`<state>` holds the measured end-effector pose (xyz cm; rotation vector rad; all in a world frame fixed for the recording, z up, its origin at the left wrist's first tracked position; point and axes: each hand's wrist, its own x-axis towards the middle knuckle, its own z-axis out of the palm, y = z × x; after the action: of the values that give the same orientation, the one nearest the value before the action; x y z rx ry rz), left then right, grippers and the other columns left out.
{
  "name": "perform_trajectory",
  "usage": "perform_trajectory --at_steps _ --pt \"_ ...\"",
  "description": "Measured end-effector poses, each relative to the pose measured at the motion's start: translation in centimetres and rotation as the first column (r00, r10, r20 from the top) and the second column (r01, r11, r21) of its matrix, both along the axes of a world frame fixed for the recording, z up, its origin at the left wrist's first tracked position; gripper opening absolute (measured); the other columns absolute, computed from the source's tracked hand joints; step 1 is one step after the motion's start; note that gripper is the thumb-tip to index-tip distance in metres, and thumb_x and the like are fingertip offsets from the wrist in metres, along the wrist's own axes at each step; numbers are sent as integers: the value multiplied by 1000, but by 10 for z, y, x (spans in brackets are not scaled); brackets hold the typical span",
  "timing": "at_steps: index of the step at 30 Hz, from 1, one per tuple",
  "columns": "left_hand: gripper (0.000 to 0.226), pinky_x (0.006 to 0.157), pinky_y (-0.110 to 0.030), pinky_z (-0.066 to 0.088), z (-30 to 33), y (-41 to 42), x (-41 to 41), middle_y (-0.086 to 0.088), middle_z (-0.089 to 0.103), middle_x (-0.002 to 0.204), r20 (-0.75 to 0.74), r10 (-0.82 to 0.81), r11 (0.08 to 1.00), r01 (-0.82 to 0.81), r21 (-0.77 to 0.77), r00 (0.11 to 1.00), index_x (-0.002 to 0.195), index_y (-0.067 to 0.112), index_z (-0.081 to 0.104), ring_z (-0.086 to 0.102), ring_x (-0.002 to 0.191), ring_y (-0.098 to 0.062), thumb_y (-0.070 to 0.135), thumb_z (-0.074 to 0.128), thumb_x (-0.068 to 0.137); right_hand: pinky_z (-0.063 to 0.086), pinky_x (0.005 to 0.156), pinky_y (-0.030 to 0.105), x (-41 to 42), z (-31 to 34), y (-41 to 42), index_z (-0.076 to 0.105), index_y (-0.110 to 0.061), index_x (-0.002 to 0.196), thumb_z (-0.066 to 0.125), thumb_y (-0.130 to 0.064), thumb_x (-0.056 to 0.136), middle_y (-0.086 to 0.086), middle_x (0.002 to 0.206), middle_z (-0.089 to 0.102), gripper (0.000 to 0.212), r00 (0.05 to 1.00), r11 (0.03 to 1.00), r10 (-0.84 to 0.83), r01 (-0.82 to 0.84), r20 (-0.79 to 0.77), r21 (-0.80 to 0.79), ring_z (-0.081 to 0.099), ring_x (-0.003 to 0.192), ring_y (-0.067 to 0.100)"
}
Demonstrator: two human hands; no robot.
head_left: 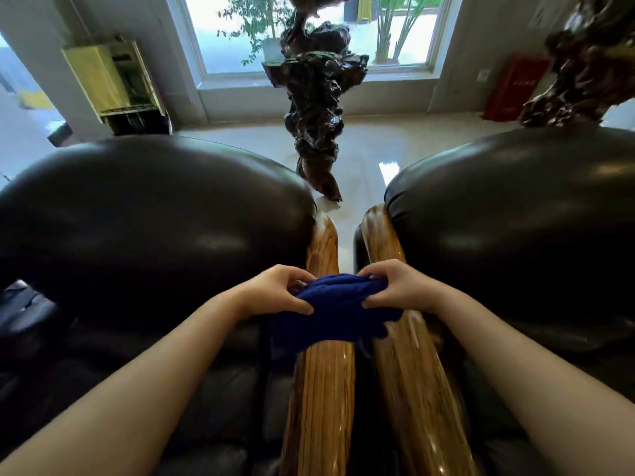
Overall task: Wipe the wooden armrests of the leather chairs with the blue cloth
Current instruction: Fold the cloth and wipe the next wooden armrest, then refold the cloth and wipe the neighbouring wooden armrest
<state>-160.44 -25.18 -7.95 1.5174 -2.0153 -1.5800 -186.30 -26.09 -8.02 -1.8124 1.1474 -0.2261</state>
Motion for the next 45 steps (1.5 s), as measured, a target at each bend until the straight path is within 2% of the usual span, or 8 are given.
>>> perform_trajectory --at_steps 4,11,17,22,26,32,38,45 --pt "39 80 -27 54 60 10 -15 5 69 96 -2 36 994 -36 -98 999 103 33 63 66 88 -10 16 75 69 56 80 35 -18 63 9 64 -16 107 67 -10 77 7 95 69 31 1000 995 5 -3 26 -95 67 86 18" --pt "42 61 -15 51 131 45 -38 1 65 99 0 4 990 -4 -141 1000 112 23 60 64 85 -10 13 73 74 55 84 35 -42 137 50 66 -12 103 68 -5 77 5 93 70 27 999 973 -24 34 44 -226 66 88 15" --pt "47 88 -35 54 138 73 -59 -8 63 110 5 -16 984 16 -176 1000 116 20 59 63 99 -21 13 74 72 56 81 34 -68 141 93 67 -29 95 70 -12 75 1 90 71 27 996 973 -76 82 38 -215 67 85 13" --pt "40 89 -37 53 118 86 -89 -6 64 107 10 15 976 -12 -216 1000 109 24 60 63 96 -18 13 72 72 55 74 29 -93 127 103 66 -38 92 69 -23 71 -5 88 71 26 994 978 -109 107 -5 -179 67 84 8" --pt "41 87 -36 54 95 82 -121 0 63 108 35 32 974 -23 -225 999 111 25 59 62 97 -14 18 70 72 48 65 20 -120 104 94 63 -45 84 67 -23 68 -12 78 69 28 986 972 -163 159 -11 -172 64 74 0" --pt "38 85 -30 54 29 64 -182 7 63 106 91 85 987 -71 -141 992 108 32 58 60 98 -8 18 67 74 46 59 12 -176 29 66 61 -44 82 70 -21 70 -13 82 67 28 986 985 -166 164 -27 -62 64 76 -1" --pt "39 92 -35 52 -52 39 -227 5 60 112 130 110 994 -112 6 985 114 28 56 58 104 -10 15 66 78 50 63 17 -212 -64 34 60 -41 88 67 -19 75 -9 87 67 26 985 983 -171 173 -33 54 65 81 6" --pt "42 89 -31 51 -137 1 -227 3 56 116 239 146 986 -162 50 960 119 23 54 56 104 -11 12 65 79 48 65 18 -200 -154 1 57 -32 100 67 -15 78 -8 92 62 29 975 967 -219 223 -49 121 61 85 7"
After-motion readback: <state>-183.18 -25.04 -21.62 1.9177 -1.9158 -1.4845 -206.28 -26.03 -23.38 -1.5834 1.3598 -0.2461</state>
